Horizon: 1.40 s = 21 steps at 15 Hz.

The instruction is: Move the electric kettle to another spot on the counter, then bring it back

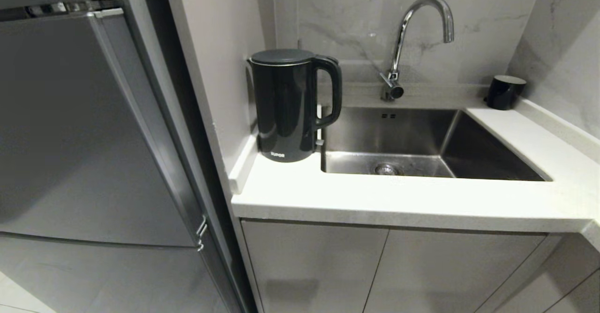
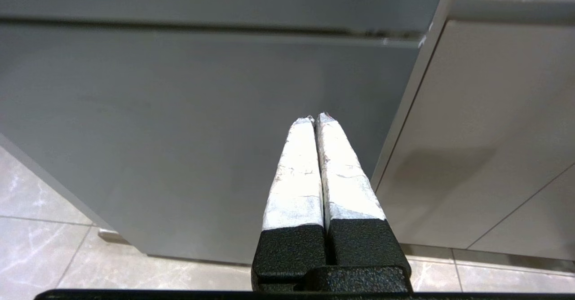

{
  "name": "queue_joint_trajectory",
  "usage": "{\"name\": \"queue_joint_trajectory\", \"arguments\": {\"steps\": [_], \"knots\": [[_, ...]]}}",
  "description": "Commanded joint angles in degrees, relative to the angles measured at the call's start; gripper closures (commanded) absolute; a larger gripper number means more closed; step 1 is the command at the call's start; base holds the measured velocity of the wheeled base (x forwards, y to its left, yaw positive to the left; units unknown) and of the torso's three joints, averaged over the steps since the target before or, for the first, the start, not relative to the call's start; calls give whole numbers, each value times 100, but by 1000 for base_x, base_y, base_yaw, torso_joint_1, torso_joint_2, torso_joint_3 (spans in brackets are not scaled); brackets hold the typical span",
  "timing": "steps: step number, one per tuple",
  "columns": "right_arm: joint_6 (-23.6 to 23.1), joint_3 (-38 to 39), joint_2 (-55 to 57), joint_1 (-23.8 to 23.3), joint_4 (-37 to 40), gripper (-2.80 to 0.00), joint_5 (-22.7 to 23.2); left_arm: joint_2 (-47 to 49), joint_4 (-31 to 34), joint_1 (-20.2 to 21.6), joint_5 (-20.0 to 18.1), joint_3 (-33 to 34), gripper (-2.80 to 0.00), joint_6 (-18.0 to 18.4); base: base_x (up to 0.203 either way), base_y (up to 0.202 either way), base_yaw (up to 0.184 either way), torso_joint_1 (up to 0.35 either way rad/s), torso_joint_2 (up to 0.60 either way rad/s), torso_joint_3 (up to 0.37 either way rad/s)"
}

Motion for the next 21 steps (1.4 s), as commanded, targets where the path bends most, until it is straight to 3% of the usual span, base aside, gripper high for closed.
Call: {"name": "queue_joint_trajectory", "arguments": {"steps": [1,11,21], "knots": [[-1,0,0,0,1,0,2,-10,3,2,2,1,0,0,0,0,0,-115,495,383],[-7,0,-5,0,1,0,11,-10,3,2,2,1,0,0,0,0,0,-42,442,401],[-91,0,-1,0,8,0,16,-10,3,1,2,1,0,-8,0,0,0,1,42,44]]}}
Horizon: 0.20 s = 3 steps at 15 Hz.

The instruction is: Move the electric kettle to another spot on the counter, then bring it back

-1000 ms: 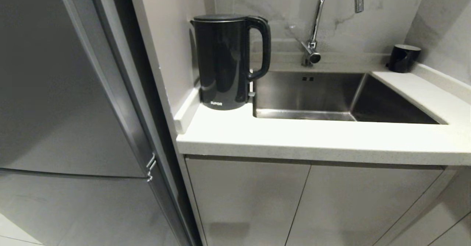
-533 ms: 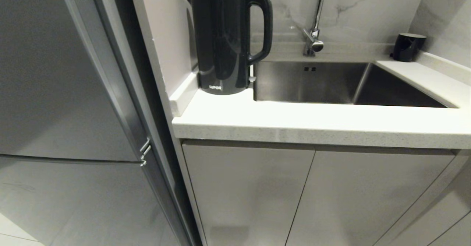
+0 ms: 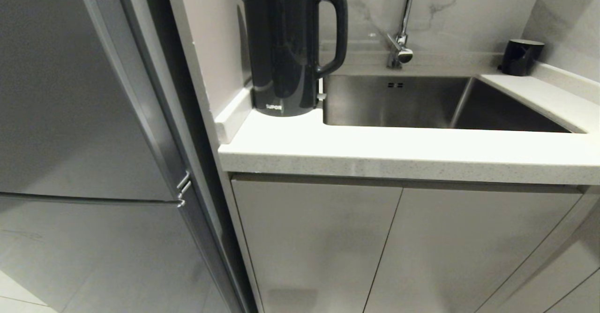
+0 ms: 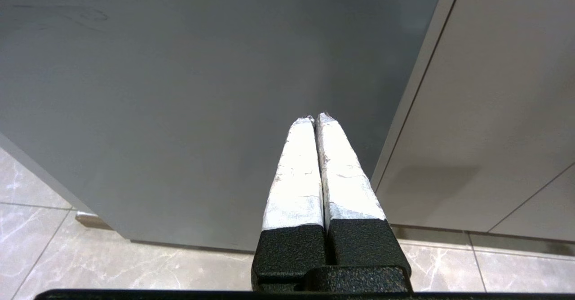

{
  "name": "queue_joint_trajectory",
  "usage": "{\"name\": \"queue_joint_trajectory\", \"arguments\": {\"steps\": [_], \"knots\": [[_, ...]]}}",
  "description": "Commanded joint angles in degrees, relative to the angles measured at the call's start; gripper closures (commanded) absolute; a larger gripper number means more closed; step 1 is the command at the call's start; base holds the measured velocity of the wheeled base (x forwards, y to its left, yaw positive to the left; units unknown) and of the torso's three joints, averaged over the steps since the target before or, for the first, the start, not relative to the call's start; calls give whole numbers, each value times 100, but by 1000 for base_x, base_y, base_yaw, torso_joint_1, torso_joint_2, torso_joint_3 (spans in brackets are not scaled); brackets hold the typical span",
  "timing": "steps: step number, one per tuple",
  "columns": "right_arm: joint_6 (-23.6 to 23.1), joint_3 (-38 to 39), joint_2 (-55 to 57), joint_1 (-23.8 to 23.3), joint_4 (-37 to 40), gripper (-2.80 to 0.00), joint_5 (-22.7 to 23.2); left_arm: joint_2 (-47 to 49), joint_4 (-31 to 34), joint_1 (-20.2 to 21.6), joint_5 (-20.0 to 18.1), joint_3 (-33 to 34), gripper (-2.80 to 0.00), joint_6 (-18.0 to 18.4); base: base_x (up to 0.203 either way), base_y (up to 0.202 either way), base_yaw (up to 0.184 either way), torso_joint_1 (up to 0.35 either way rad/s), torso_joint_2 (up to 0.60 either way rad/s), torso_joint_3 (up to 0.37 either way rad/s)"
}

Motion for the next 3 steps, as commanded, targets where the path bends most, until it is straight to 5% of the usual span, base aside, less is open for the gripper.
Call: {"name": "queue_joint_trajectory", "arguments": {"steps": [1,3], "knots": [[19,0,-1,0,4,0,0,-10,3,5,2,1,0,5,0,0,0,0,0,0],[28,0,-9,0,4,0,0,-10,3,5,2,1,0,-2,0,0,0,0,0,0]]}}
